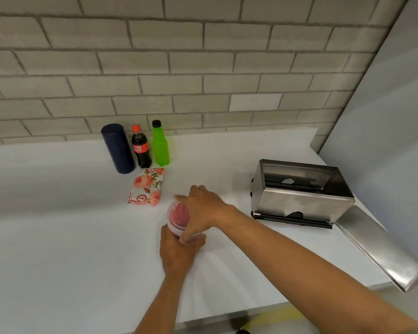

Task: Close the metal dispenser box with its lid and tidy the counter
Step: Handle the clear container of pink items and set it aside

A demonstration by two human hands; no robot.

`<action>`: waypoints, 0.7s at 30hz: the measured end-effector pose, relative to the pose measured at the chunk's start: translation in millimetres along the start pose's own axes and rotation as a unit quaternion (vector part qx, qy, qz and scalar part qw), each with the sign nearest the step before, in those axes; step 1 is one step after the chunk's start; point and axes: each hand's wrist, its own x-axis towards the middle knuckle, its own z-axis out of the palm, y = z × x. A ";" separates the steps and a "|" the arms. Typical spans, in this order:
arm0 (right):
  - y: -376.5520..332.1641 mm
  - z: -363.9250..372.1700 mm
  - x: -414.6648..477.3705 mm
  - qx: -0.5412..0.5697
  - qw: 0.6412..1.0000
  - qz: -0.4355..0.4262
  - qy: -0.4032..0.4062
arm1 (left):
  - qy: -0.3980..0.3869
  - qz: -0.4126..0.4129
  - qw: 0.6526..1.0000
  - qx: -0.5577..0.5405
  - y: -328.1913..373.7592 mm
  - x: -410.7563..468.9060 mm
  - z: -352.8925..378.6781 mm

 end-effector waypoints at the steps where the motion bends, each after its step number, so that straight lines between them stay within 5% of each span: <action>1: 1.4 4.3 -6.8 0.020 1.000 0.002 0.009 | -0.005 0.004 1.000 -0.002 -0.2 0.1 -0.4; 15: 88.6 -31.6 -131.4 0.257 0.952 0.057 0.154 | -0.016 0.013 0.999 0.037 3.7 1.8 -8.9; 21: 148.8 -38.4 -180.4 0.371 0.900 0.097 0.208 | -0.035 0.018 0.998 0.047 1.5 -10.9 -13.3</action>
